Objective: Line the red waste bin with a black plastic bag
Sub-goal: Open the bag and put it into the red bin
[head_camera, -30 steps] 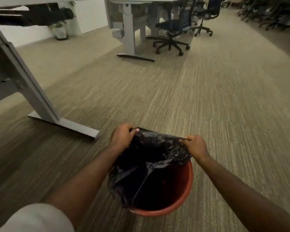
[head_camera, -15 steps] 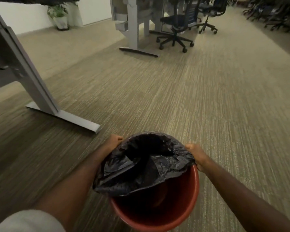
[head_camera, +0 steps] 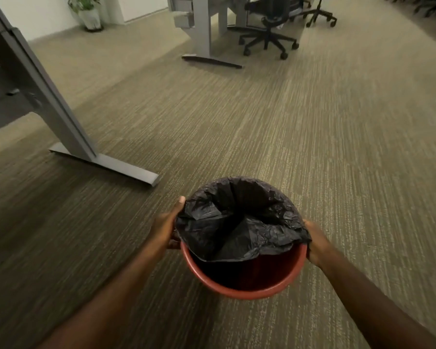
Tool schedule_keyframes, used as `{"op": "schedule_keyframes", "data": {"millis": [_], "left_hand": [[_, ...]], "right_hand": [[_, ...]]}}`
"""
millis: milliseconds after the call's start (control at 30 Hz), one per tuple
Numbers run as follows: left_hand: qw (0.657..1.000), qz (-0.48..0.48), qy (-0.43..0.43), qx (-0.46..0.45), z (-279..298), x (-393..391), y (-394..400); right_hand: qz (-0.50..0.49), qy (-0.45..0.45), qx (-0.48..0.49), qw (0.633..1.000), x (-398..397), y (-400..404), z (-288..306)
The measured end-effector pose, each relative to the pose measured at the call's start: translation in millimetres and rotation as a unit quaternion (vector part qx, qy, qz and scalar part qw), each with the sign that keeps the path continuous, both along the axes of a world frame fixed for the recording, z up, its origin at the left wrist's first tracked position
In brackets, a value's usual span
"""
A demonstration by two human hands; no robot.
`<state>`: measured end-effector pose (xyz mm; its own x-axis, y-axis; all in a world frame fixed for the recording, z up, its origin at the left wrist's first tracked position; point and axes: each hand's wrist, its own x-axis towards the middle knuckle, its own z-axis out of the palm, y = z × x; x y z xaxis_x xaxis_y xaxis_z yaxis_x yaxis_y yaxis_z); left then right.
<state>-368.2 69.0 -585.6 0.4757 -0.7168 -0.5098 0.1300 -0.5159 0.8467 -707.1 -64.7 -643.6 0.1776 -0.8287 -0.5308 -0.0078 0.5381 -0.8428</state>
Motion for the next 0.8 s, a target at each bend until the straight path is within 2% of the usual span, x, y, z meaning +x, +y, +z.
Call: {"op": "schedule_keyframes", "data": {"millis": [133, 233, 300, 367, 433, 500, 567, 700, 800], "left_hand": [[0.992, 0.016, -0.124, 0.016, 14, -2, 14], [0.971, -0.03, -0.234, 0.047, 17, -5, 24], [0.968, -0.05, -0.24, 0.053, 17, -6, 32], [0.988, -0.026, -0.146, 0.038, 19, -7, 43], [0.998, 0.056, 0.03, 0.001, 20, -13, 55], [0.97, 0.141, 0.196, -0.034, 19, -23, 68], [0.933, 0.192, 0.302, -0.048, 17, -32, 78], [0.886, 0.236, 0.394, -0.063, 13, -48, 84], [0.887, 0.229, 0.396, -0.062, 4, -60, 86]], "right_hand": [[-0.015, 0.056, -0.006, 0.998, -2, 11, -2], [-0.021, 0.038, -0.008, 0.999, -2, 16, -1], [-0.026, 0.012, 0.0, 1.0, -4, 20, 2], [-0.032, -0.003, 0.003, 0.999, -8, 23, 3], [-0.047, -0.013, -0.001, 0.999, -11, 27, 4], [-0.064, -0.02, -0.009, 0.998, -14, 31, 6], [-0.076, -0.015, -0.024, 0.997, -14, 36, 10], [-0.097, -0.004, -0.034, 0.995, -10, 45, 10], [-0.134, -0.04, 0.015, 0.99, -8, 47, 4]]}}
